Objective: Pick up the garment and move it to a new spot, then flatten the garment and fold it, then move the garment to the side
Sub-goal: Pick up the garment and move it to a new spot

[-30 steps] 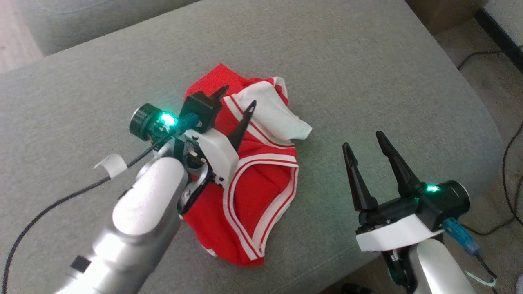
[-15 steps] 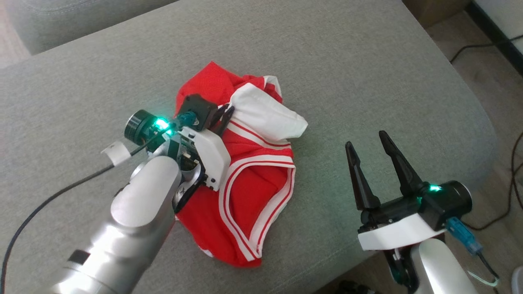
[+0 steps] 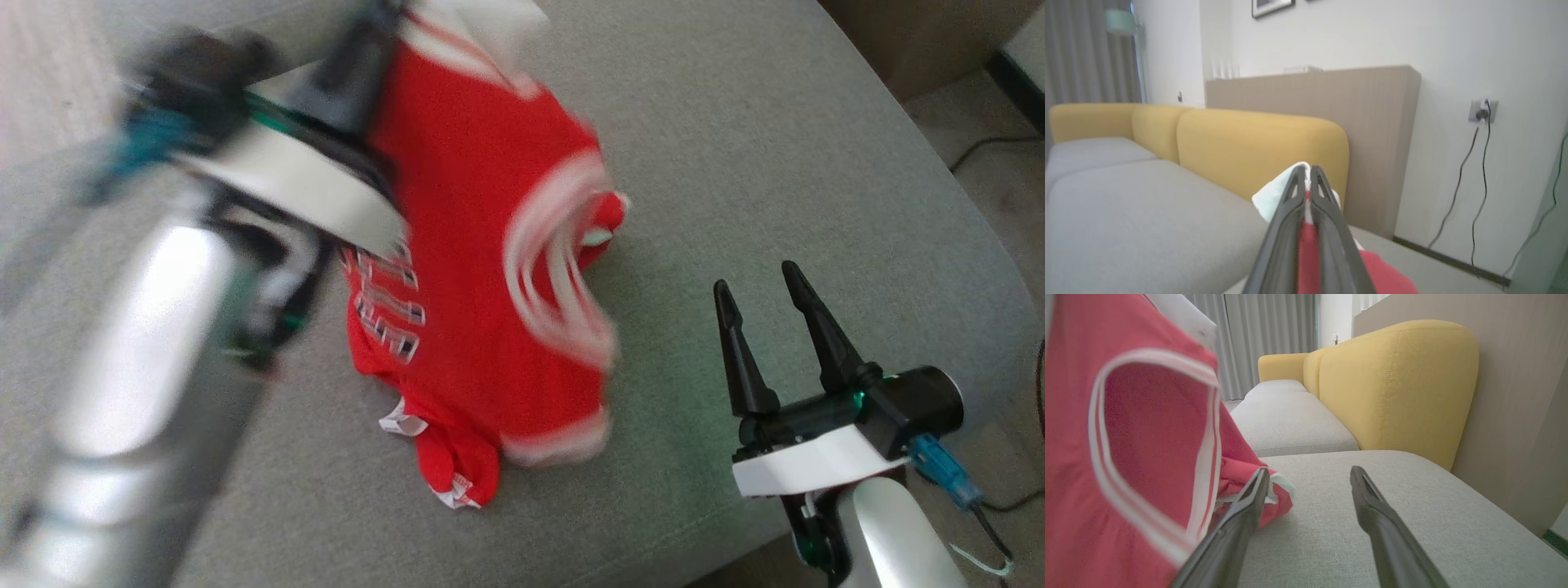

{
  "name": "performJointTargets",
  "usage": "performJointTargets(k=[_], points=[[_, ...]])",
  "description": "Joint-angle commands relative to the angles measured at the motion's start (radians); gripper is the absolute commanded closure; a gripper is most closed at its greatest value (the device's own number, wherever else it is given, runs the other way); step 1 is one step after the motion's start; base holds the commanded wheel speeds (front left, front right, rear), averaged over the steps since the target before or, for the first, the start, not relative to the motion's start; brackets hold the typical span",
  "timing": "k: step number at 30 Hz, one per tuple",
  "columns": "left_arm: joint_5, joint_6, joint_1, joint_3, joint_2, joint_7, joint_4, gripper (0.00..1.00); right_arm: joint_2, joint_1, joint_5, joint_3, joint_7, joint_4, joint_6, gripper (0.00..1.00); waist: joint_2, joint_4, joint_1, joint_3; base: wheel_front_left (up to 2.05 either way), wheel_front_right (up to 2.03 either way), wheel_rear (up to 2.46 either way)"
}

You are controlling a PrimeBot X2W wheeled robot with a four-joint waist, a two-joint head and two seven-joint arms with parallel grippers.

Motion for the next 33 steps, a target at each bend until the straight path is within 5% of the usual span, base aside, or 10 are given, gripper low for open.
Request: performJointTargets(k=[1, 9, 13, 19, 25, 33], points=[[-0.035, 0.026, -0.029, 0.102, 0.069, 0.035, -0.143, 1.0, 0.0, 0.002, 0.003, 0.015, -0.011, -0.031, 0.008, 0.0, 0.0, 0.017, 0.0, -0.015, 0.0, 0.0, 0.0], [-0.121, 0.129, 0.013, 0.457, 0.34, 0.175, -0.344, 1.0, 0.0, 0.022, 0.026, 0.01, -0.011, -0.034, 0.008, 0.0, 0.0, 0.059, 0.0, -0.028, 0.0, 0.0, 0.0], [-0.116, 0.131, 0.082, 0.613, 0.497, 0.227, -0.3, 1.0, 0.0, 0.025, 0.03, -0.002, -0.011, -0.038, 0.008, 0.0, 0.0, 0.085, 0.0, -0.024, 0.0, 0.0, 0.0], [-0.088, 0.129, 0.173, 0.852, 0.645, 0.19, -0.12, 1.0, 0.0, 0.016, 0.021, -0.004, -0.011, -0.04, 0.008, 0.0, 0.0, 0.123, 0.0, -0.004, 0.0, 0.0, 0.0], [-0.16, 0.074, 0.216, 0.909, 0.624, 0.173, 0.043, 1.0, 0.0, 0.008, 0.009, -0.003, -0.011, -0.035, 0.008, 0.0, 0.0, 0.157, 0.0, 0.015, 0.0, 0.0, 0.0], [-0.169, 0.021, 0.249, 0.833, 0.535, 0.117, 0.269, 1.0, 0.0, -0.023, 0.004, 0.019, -0.011, -0.033, 0.008, 0.0, 0.0, 0.18, 0.0, 0.056, 0.0, 0.0, 0.0]])
